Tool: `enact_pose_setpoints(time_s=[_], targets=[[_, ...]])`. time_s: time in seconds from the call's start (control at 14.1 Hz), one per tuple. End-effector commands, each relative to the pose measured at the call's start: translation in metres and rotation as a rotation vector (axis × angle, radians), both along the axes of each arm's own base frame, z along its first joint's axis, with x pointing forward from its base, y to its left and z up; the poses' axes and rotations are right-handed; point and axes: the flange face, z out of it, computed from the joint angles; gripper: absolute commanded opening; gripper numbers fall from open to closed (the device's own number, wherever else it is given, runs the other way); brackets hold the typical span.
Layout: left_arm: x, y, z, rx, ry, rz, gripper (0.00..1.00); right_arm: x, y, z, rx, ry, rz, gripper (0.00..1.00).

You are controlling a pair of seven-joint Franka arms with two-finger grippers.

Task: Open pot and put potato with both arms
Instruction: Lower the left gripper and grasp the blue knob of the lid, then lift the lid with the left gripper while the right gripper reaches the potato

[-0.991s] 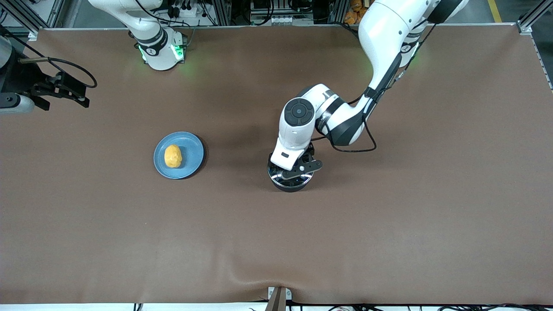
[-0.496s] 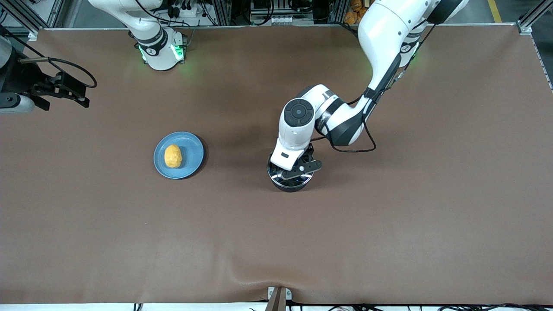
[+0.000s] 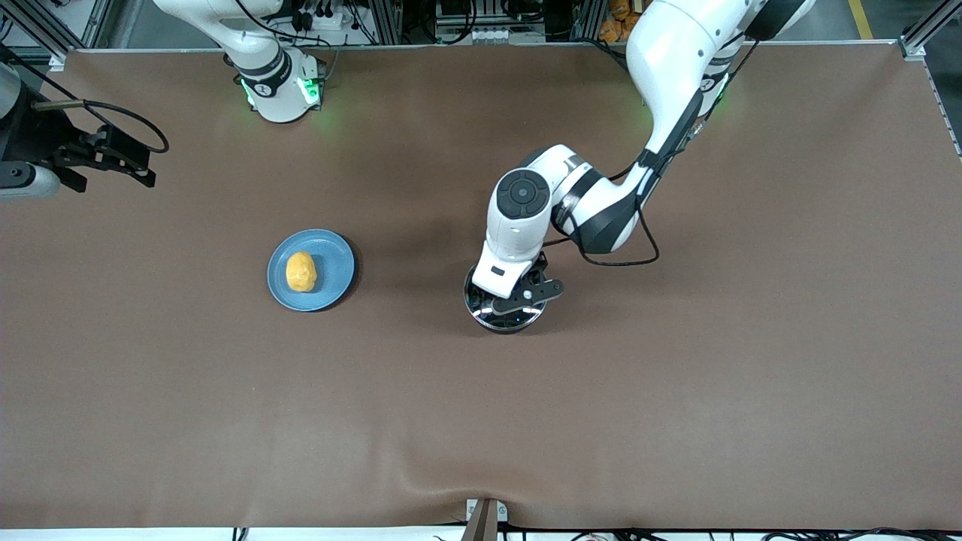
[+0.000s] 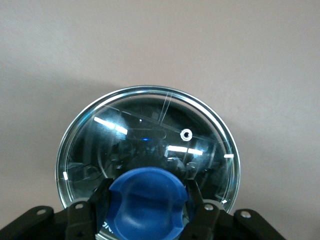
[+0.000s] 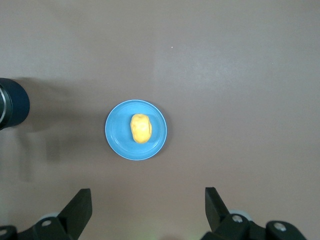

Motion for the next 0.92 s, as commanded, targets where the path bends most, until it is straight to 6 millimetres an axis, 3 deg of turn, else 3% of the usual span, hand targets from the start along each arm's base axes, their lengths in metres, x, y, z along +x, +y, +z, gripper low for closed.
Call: enact_pose_setpoints(time_s=[0.0,0.07,0.21,0.35,0.57,0.71,0.85], targets=[[0.009,0.028,0.067,0.022,-0.053,0.045,0.5,0.002,-0.005,0.002,0.021,0.005,0.005,1.0],[0.013,0.041,0.08,0.027,-0.059,0.059,0.5,0.003,-0.004,0.001,0.023,0.008,0.002,1.0],[0.02,0.067,0.086,0.063,-0.034,0.064,0.5,0.014,-0.005,-0.017,0.023,0.04,0.0,1.0],[0.036,0.112,0.088,0.078,-0.023,0.038,0.5,0.029,0.001,-0.047,0.024,0.095,0.018,1.0],[0.047,0.18,0.083,0.1,-0.002,0.003,0.5,0.04,0.007,-0.074,0.022,0.145,0.027,1.0],[0.053,0.229,0.076,0.093,0.0,-0.015,0.5,0.051,0.018,-0.112,0.021,0.193,0.042,1.0],[0.058,0.261,0.062,0.091,0.03,-0.043,0.5,0.057,0.016,-0.157,0.016,0.174,0.024,1.0]])
